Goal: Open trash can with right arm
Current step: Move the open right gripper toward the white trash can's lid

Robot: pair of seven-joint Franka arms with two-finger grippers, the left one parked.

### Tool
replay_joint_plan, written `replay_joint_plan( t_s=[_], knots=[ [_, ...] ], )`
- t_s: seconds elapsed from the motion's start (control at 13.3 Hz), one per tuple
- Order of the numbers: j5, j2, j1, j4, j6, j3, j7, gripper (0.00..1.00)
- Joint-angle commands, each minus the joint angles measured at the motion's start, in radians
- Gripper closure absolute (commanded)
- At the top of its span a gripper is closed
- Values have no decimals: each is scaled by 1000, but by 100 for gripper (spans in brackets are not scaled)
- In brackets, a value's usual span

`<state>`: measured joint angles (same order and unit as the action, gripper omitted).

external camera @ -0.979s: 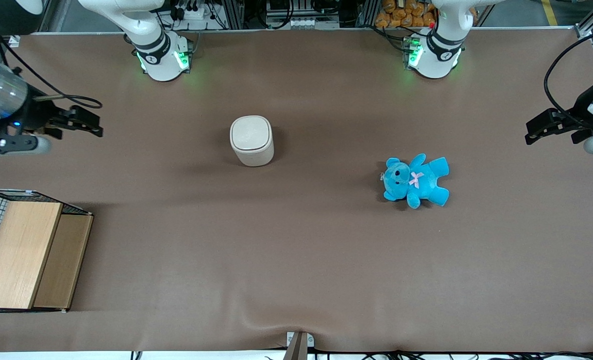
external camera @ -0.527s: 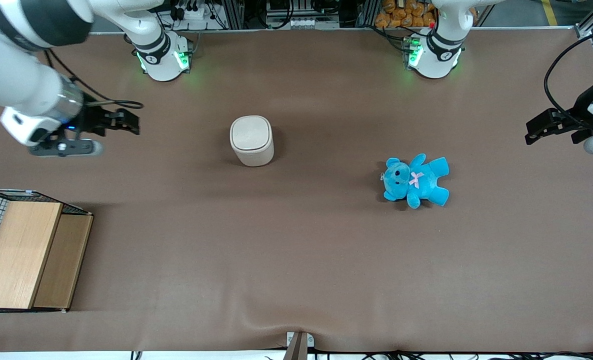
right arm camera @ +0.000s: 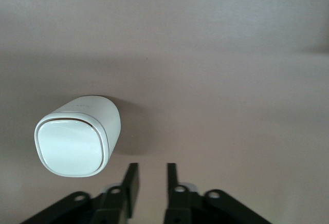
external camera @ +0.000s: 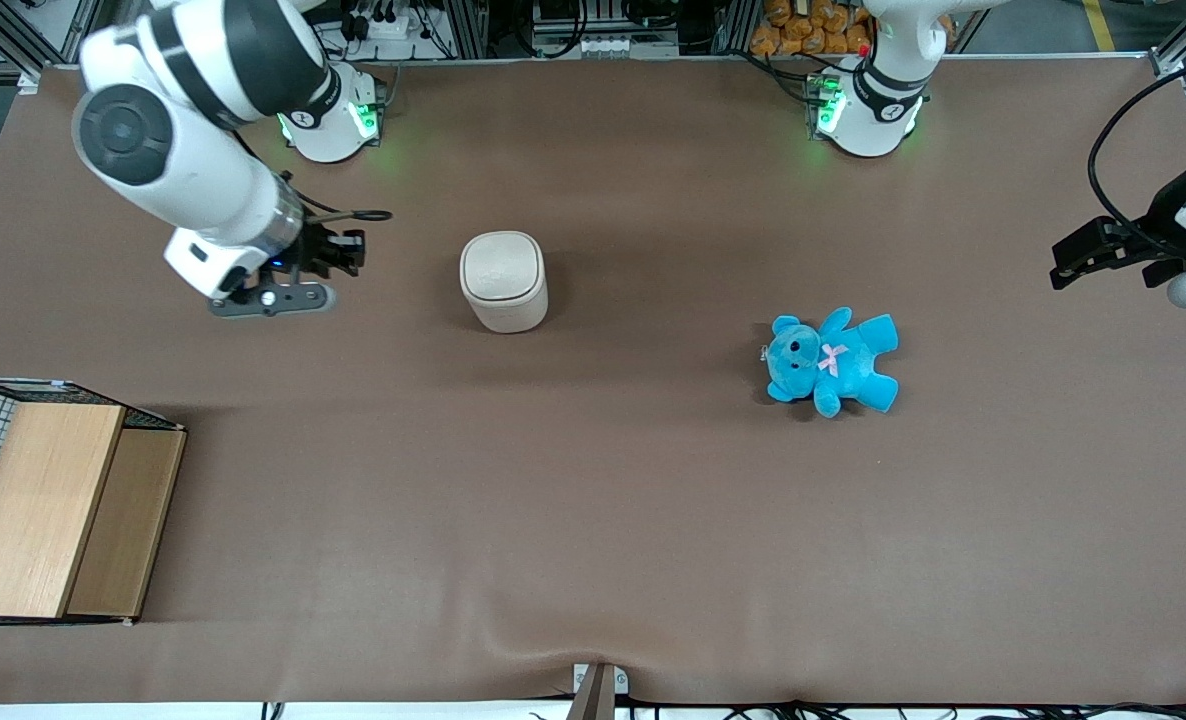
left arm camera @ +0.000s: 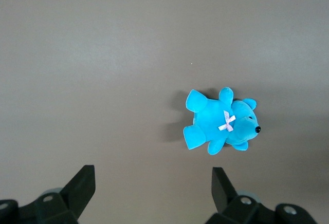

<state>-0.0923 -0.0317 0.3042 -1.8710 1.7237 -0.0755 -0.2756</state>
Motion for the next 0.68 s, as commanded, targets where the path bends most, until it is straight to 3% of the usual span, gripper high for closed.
replay_joint_plan(
  t_s=[0.0, 0.15, 0.6],
  knots=[
    [-4, 18, 67, -80, 81, 2, -100, 93],
    [-4, 19, 121, -149, 166, 2, -145, 100],
    [-4, 16, 210, -358, 465, 2, -172, 100]
  ],
)
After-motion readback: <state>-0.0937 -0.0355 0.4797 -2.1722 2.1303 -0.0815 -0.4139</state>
